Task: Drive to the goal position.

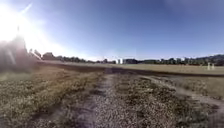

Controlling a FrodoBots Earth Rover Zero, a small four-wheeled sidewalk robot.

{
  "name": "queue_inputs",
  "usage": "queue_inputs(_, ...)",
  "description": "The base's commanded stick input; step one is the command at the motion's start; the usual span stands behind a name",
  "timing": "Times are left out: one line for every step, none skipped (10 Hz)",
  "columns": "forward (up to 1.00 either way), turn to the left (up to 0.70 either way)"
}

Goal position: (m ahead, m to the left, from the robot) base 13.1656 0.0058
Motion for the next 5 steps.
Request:
queue_inputs(0.5,0.0)
queue_inputs(0.5,0.0)
queue_inputs(0.5,0.0)
queue_inputs(0.5,0.0)
queue_inputs(0.5,0.0)
